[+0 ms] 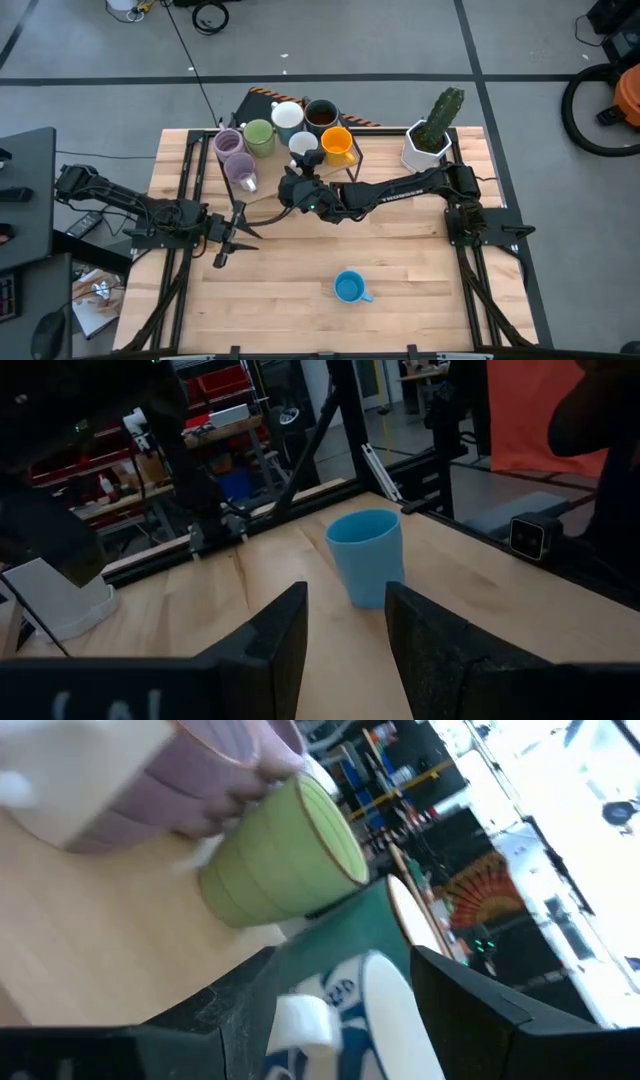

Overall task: Place coffee mugs
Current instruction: Adjust the purple, white-blue patterned, and yellow mugs on the shelf

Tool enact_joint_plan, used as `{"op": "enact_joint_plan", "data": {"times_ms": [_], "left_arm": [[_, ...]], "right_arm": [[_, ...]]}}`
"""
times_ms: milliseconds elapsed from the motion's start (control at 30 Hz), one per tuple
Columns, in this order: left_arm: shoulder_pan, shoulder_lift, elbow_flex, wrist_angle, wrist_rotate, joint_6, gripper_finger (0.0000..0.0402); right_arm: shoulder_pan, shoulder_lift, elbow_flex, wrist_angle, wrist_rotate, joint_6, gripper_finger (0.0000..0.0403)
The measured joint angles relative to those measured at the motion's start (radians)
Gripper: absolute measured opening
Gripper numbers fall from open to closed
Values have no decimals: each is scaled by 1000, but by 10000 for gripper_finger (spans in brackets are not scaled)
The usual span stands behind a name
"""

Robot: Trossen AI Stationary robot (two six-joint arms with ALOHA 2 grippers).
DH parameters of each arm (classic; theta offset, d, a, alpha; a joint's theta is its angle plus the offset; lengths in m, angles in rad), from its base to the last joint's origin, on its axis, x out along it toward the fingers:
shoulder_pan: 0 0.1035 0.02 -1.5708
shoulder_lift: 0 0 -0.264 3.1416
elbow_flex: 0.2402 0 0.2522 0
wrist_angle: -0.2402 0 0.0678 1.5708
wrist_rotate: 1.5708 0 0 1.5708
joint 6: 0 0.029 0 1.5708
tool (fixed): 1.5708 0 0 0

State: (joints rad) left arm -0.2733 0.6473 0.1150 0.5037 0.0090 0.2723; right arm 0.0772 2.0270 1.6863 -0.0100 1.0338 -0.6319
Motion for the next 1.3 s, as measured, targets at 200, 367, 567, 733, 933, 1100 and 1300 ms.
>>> {"op": "enact_joint_plan", "data": {"times_ms": [200,367,567,733,933,1100,1300], "left_arm": [[0,0,0,0,0,0,141],[0,0,0,0,0,0,141],[0,0,0,0,0,0,141],[0,0,0,0,0,0,141],[0,0,0,0,0,0,141],[0,0,0,-1,0,0,141],[0,0,0,-1,0,0,141]], "right_arm": [[-1,0,0,-34,46,-1,232],[-1,-1,0,-88,73,5,232],[-1,-1,0,-167,93,67,232],[-1,-1,0,-193,99,98,232],[-1,-1,0,-260,103,160,232],[-1,-1,-1,-304,103,208,232],[6,-1,-1,-333,126,235,232]]}}
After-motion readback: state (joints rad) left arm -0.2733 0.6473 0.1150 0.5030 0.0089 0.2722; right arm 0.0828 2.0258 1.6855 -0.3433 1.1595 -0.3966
